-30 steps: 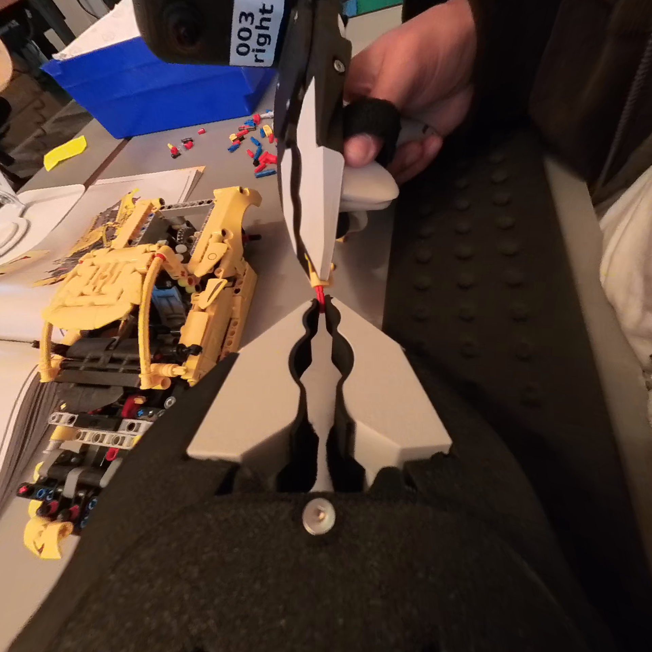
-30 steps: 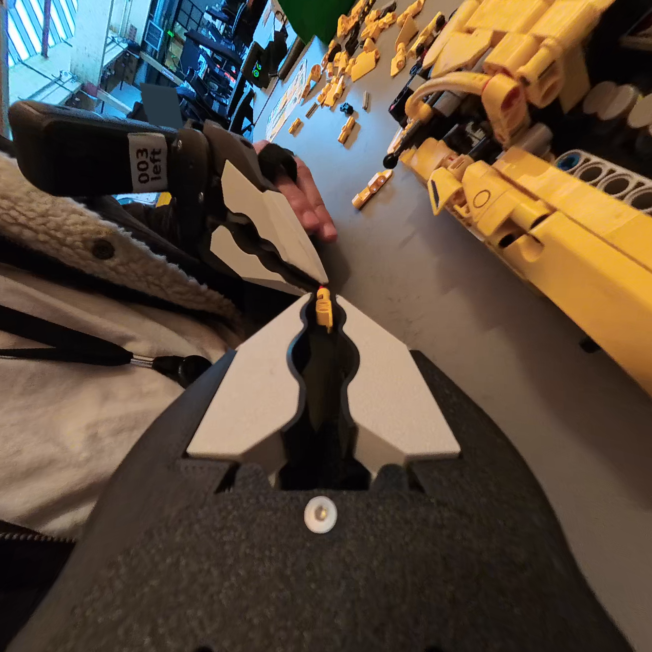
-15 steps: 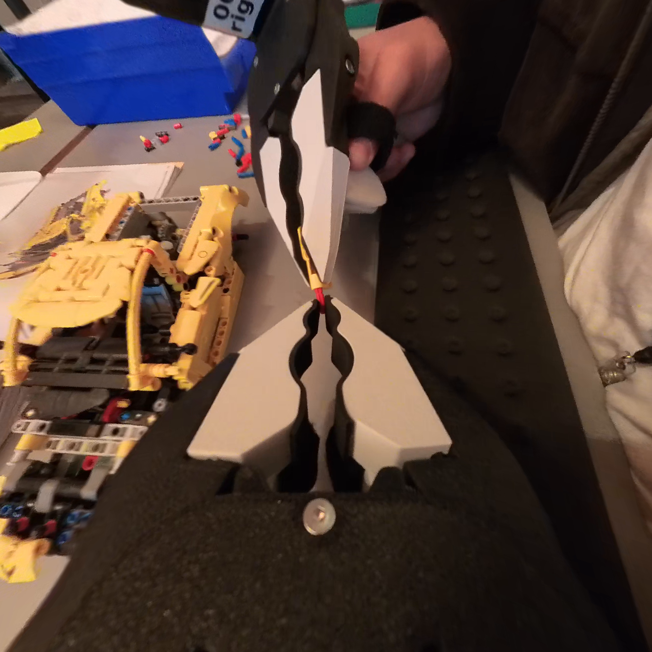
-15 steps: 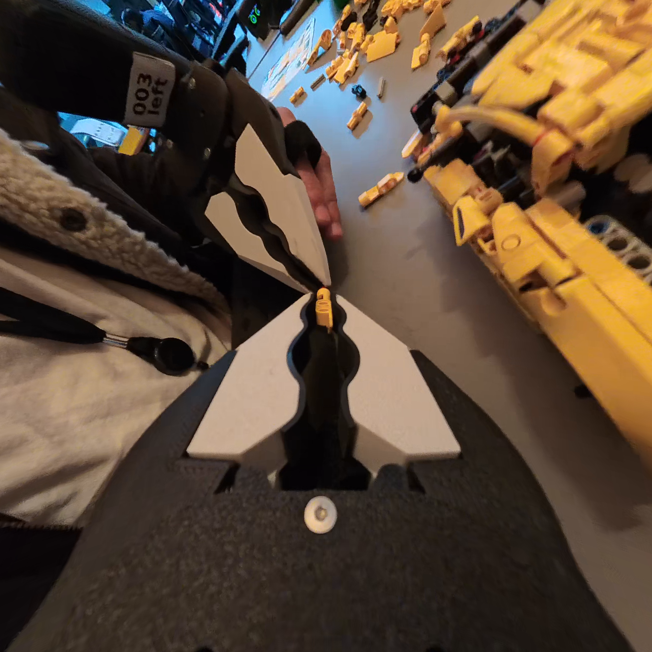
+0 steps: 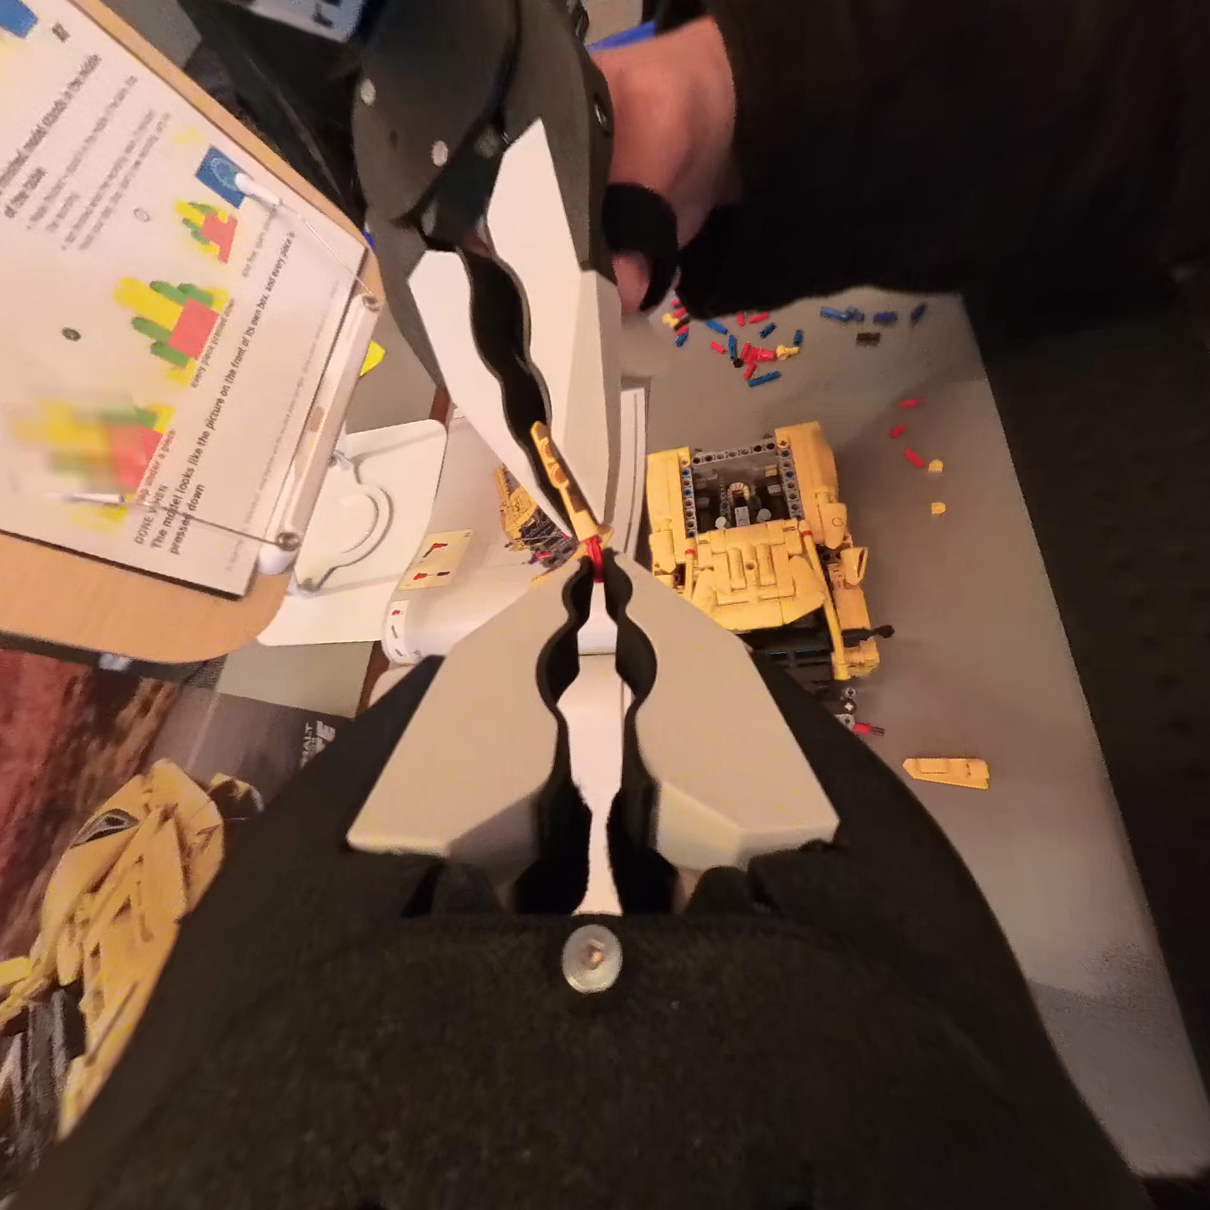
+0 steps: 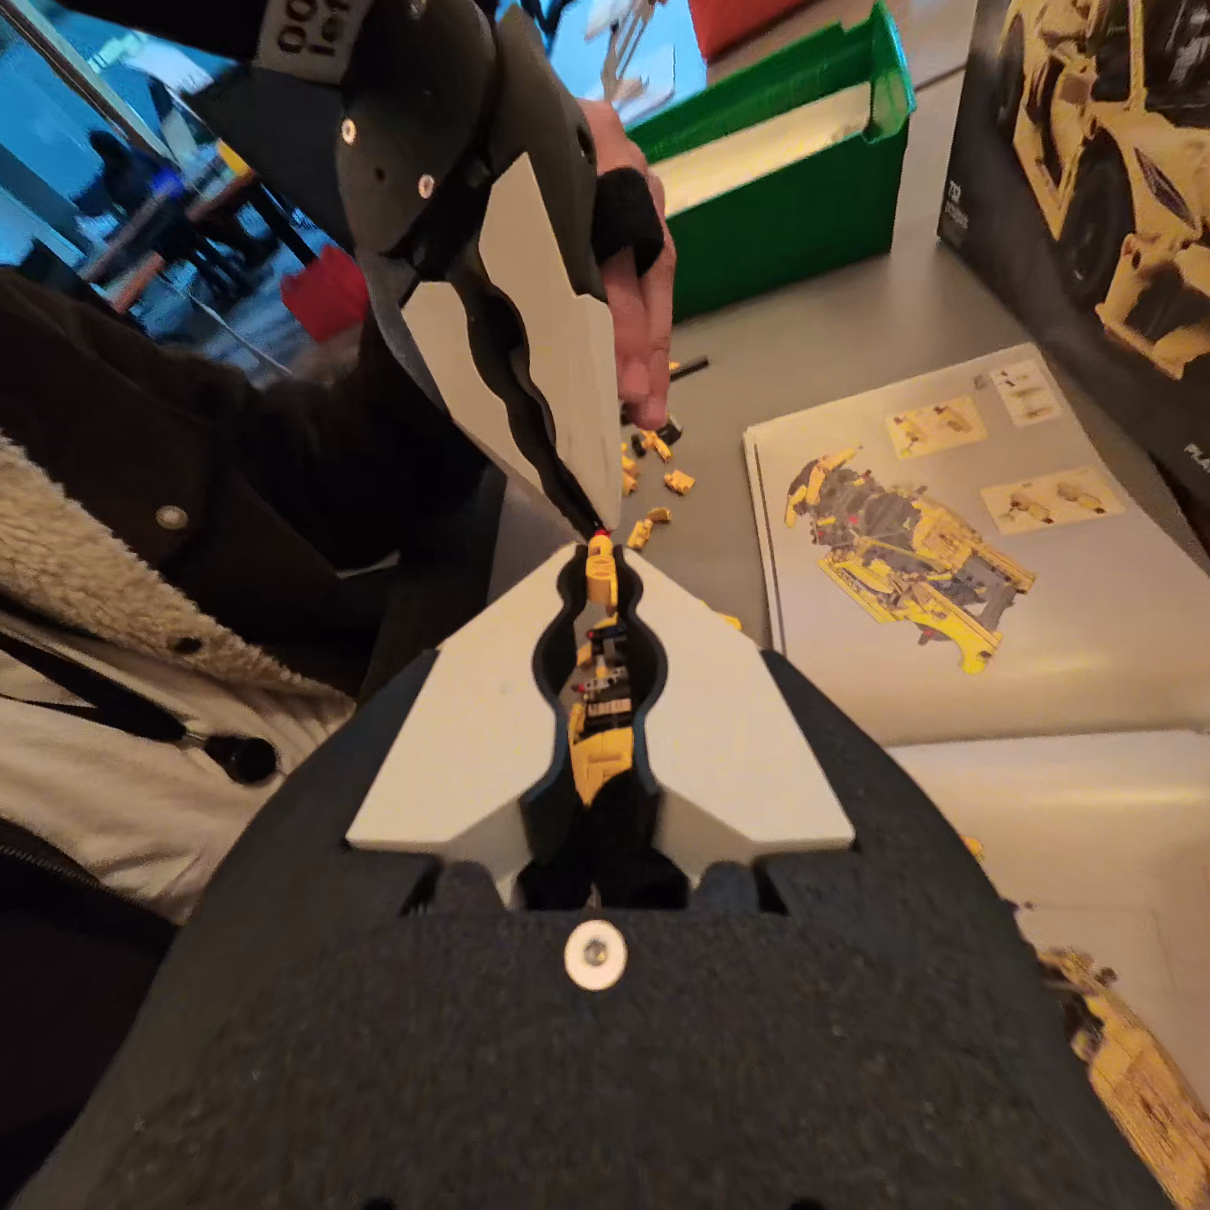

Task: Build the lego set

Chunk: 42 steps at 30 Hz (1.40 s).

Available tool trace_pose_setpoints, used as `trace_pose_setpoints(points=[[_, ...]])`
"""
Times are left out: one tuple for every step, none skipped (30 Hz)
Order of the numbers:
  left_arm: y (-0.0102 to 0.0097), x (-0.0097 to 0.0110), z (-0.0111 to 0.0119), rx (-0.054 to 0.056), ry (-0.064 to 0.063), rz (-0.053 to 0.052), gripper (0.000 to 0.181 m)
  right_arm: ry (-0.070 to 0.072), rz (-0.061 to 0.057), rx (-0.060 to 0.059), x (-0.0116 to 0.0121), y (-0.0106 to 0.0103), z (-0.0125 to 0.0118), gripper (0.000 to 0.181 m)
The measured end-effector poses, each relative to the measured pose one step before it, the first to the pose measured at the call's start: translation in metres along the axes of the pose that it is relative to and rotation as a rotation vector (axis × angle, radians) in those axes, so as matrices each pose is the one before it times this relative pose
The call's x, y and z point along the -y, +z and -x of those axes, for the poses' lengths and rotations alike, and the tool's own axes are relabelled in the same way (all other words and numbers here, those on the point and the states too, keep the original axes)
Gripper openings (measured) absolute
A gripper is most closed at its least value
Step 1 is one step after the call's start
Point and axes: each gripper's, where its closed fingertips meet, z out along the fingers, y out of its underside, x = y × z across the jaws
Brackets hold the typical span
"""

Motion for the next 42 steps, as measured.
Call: trace_pose_setpoints(points=[[0.00093,-0.00303,0.00047,0.0008,-0.0128,-0.0083,0.003,0.0134,-0.0382,0.0146,-0.00148,0.00200,-0.00238,0.006],[0.00241,-0.00357,0.00037,0.0028,0.0010,-0.0042,0.003,0.0175,-0.0461,0.0070,-0.00217,0.00105,-0.00293,0.006],[0.00280,-0.00245,-0.00023,-0.0100,0.0006,0.0047,0.003,0.0139,-0.0487,0.0052,-0.00337,0.00007,-0.00240,0.006],[0.00263,-0.00090,-0.00247,-0.0240,-0.0059,0.0043,0.003,0.0181,-0.0410,0.0245,-0.00389,-0.00046,0.00024,0.006],[0.00282,-0.00085,-0.00083,-0.0078,-0.0006,0.0045,0.003,0.0138,-0.0404,0.0169,-0.00228,-0.00122,-0.00082,0.006],[0.00336,-0.00124,-0.00129,-0.0099,0.0020,-0.0034,0.002,0.0141,-0.0240,0.0160,-0.00293,-0.00128,-0.00087,0.006],[0.00406,-0.00276,-0.00264,-0.0253,-0.0081,0.0019,0.002,0.0133,-0.0012,0.0111,-0.00477,-0.00069,-0.00093,0.006],[0.00434,-0.00463,-0.00063,-0.0207,-0.0127,0.0122,0.002,0.0071,0.0054,-0.0123,-0.00534,-0.00025,-0.00379,0.006],[0.00414,-0.00487,-0.00100,-0.0222,-0.0117,0.0130,0.002,0.0074,0.0064,-0.0080,-0.00510,0.00055,-0.00350,0.006],[0.00300,-0.00427,-0.00042,-0.0167,-0.0120,0.0087,0.002,0.0136,0.0027,-0.0008,-0.00402,0.00092,-0.00323,0.006],[0.00206,-0.00353,0.00010,-0.0118,-0.0125,0.0034,0.002,0.0099,-0.0003,0.0018,-0.00286,0.00112,-0.00294,0.006],[0.00113,-0.00288,0.00010,-0.0112,-0.0116,0.0034,0.002,0.0068,0.0004,0.0036,-0.00204,0.00124,-0.00219,0.006],[0.00062,-0.00205,0.00069,-0.0043,-0.0080,0.0011,0.002,0.0068,-0.0023,0.0033,-0.00119,0.00088,-0.00197,0.006],[0.00046,-0.00162,0.00099,0.0012,-0.0034,0.0020,0.002,0.0013,-0.0039,0.0004,-0.00032,0.00067,-0.00185,0.006],[0.00027,-0.00148,0.00080,0.0008,-0.0018,0.0035,0.002,0.0017,-0.0040,0.0000,-0.00029,0.00071,-0.00152,0.006],[0.00020,-0.00136,-0.00026,-0.0036,-0.0012,0.0038,0.002,0.0091,0.0010,0.0069,-0.00110,0.00097,-0.00075,0.006],[0.00011,-0.00097,0.00020,-0.0002,0.0012,0.0031,0.002,0.0067,-0.0011,0.0045,-0.00067,0.00067,-0.00087,0.006],[0.00003,-0.00020,0.00027,0.0003,0.0004,-0.0007,0.002,0.0021,-0.0054,0.0031,0.00017,0.00021,-0.00037,0.006],[-0.00024,0.00027,-0.00011,-0.0013,0.0017,-0.0023,0.002,0.0038,-0.0022,0.0056,-0.00004,-0.00007,0.00026,0.006],[0.00028,0.00011,-0.00010,-0.0004,0.0015,-0.0001,0.002,0.0013,0.0018,0.0012,-0.00011,-0.00012,0.00008,0.006],[0.00063,-0.00084,0.00007,0.0002,0.0009,0.0066,0.002,-0.0036,0.0065,-0.0081,-0.00064,0.00006,-0.00076,0.006],[0.00100,-0.00122,-0.00068,-0.0032,0.0016,0.0092,0.002,-0.0044,0.0126,-0.0081,-0.00151,0.00050,-0.00052,0.006],[0.00112,-0.00154,-0.00046,-0.0010,0.0017,0.0115,0.002,-0.0070,0.0133,-0.0127,-0.00168,0.00057,-0.00100,0.006],[0.00092,-0.00150,0.00018,0.0021,0.0013,0.0120,0.002,-0.0065,0.0139,-0.0172,-0.00168,0.00063,-0.00159,0.006],[0.00106,-0.00155,-0.00087,-0.0038,0.0004,0.0116,0.002,-0.0073,0.0158,-0.0107,-0.00166,0.00071,-0.00045,0.006],[0.00082,-0.00112,0.00039,0.0032,0.0029,0.0086,0.002,-0.0092,0.0103,-0.0164,-0.00093,0.00036,-0.00119,0.006],[0.00049,-0.00008,-0.00020,-0.0007,0.0010,0.0017,0.002,-0.0067,0.0098,-0.0102,-0.00093,-0.00006,-0.00039,0.006],[0.00060,-0.00011,-0.00104,-0.0064,-0.0015,0.0032,0.002,-0.0060,0.0120,-0.0045,-0.00119,0.00015,0.00059,0.006],[0.00073,-0.00028,0.00063,0.0063,0.0053,0.0062,0.002,-0.0058,0.0081,-0.0149,-0.00065,-0.00015,-0.00109,0.006],[0.00082,-0.00052,-0.00030,-0.0004,0.0007,0.0064,0.002,-0.0056,0.0100,-0.0094,-0.00071,-0.00006,-0.00028,0.006],[0.00073,-0.00067,-0.00024,-0.0013,0.0004,0.0071,0.002,-0.0080,0.0113,-0.0117,-0.00114,0.00040,-0.00040,0.006],[0.00045,-0.00034,0.00094,0.0061,0.0010,0.0027,0.002,-0.0091,0.0038,-0.0184,0.00021,-0.00014,-0.00130,0.006],[0.00004,-0.00020,-0.00023,-0.0051,-0.0061,-0.0006,0.002,-0.0093,0.0083,-0.0114,-0.00016,0.00020,-0.00007,0.006],[-0.00028,-0.00019,0.00070,0.0007,-0.0034,-0.0044,0.002,-0.0137,0.0039,-0.0169,0.00046,0.00002,-0.00058,0.006],[-0.00042,-0.00009,0.00133,0.0027,-0.0058,-0.0065,0.002,-0.0139,0.0015,-0.0214,0.00106,-0.00005,-0.00132,0.006],[-0.00011,-0.00042,0.00045,-0.0034,-0.0057,-0.0036,0.002,-0.0135,0.0078,-0.0176,0.00014,0.00041,-0.00053,0.006],[-0.00007,-0.00012,0.00064,0.0011,0.0000,-0.0053,0.002,-0.0119,0.0046,-0.0145,0.00031,0.00012,-0.00051,0.006],[-0.00016,0.00035,0.00059,0.0004,-0.0008,-0.0056,0.002,-0.0041,-0.0017,-0.0047,0.00050,-0.00026,-0.00038,0.006],[-0.00080,0.00161,0.00100,0.0036,0.0010,-0.0130,0.002,0.0074,-0.0158,0.0096,0.00150,-0.00103,0.00005,0.006],[-0.00113,0.00236,0.00122,0.0043,-0.0033,-0.0178,0.002,0.0110,-0.0259,0.0160,0.00237,-0.00165,0.00009,0.006],[-0.00053,0.00113,0.00089,0.0021,-0.0011,-0.0090,0.001,0.0114,-0.0180,0.0110,0.00119,-0.00065,-0.00029,0.006],[0.00043,-0.00055,-0.00002,-0.0012,0.0001,-0.0004,0.001,0.0041,-0.0025,0.0044,-0.00033,0.00021,-0.00028,0.006]])
